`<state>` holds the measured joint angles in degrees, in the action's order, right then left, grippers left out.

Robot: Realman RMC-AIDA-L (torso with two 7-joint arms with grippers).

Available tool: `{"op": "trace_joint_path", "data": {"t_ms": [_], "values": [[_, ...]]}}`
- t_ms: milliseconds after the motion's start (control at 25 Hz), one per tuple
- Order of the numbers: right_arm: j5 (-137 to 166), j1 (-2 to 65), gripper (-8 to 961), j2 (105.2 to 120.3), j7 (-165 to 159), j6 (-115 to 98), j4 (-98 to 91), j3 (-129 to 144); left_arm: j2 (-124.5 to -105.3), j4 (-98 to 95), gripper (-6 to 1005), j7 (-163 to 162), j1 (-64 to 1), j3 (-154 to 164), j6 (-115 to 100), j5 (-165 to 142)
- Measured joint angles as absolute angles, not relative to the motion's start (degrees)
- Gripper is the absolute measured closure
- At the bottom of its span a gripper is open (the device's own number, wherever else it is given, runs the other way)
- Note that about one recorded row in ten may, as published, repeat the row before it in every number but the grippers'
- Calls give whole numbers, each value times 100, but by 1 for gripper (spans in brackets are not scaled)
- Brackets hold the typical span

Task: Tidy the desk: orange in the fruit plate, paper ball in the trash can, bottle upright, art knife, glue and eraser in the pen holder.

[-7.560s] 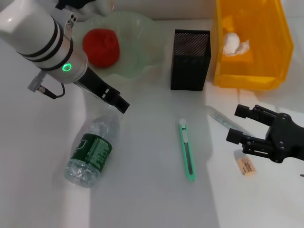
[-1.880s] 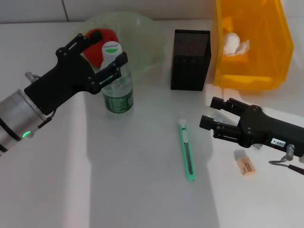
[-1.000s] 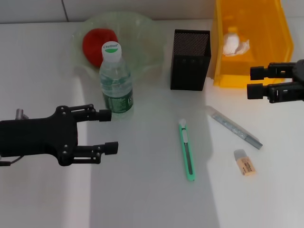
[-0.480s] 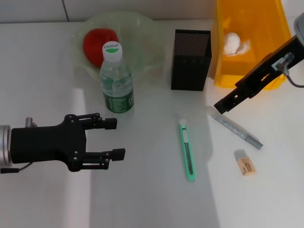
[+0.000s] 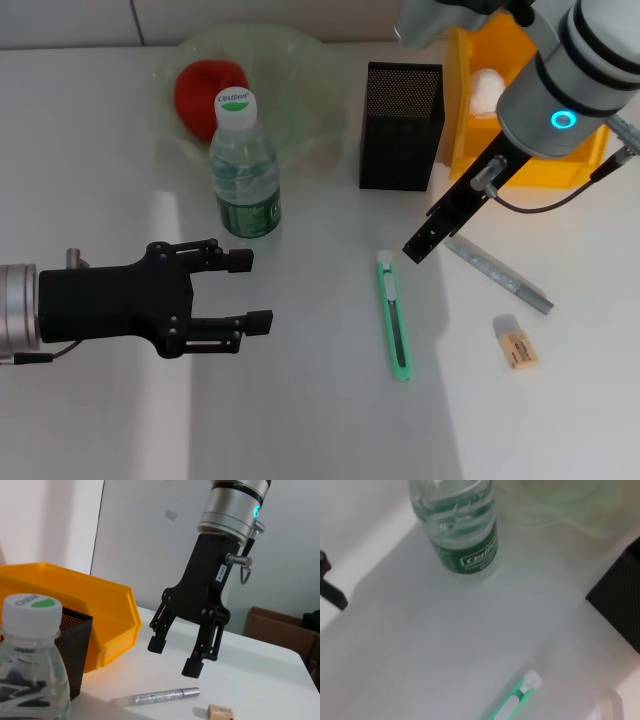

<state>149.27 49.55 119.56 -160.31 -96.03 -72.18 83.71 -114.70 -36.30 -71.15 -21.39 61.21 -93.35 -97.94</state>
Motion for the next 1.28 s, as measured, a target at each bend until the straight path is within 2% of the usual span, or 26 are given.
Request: {"op": "trace_joint_path", "data": {"t_ms": [640, 840, 1280], "values": [[14503, 5392, 115, 11988, -16299, -7888, -5547, 9183, -11516, -3480, 216, -7103, -2181, 6122, -9151, -9809], [14376, 5484, 169, 11988, -16318, -7634, -5283, 9458, -11549, -3479, 216, -7105, -2181, 6121, -9131, -9809], [14239, 5589, 573, 11988, -16427, -7294, -4990, 9720, -11565, -3419, 216, -7096, -2199, 6160, -9022, -9809]]}}
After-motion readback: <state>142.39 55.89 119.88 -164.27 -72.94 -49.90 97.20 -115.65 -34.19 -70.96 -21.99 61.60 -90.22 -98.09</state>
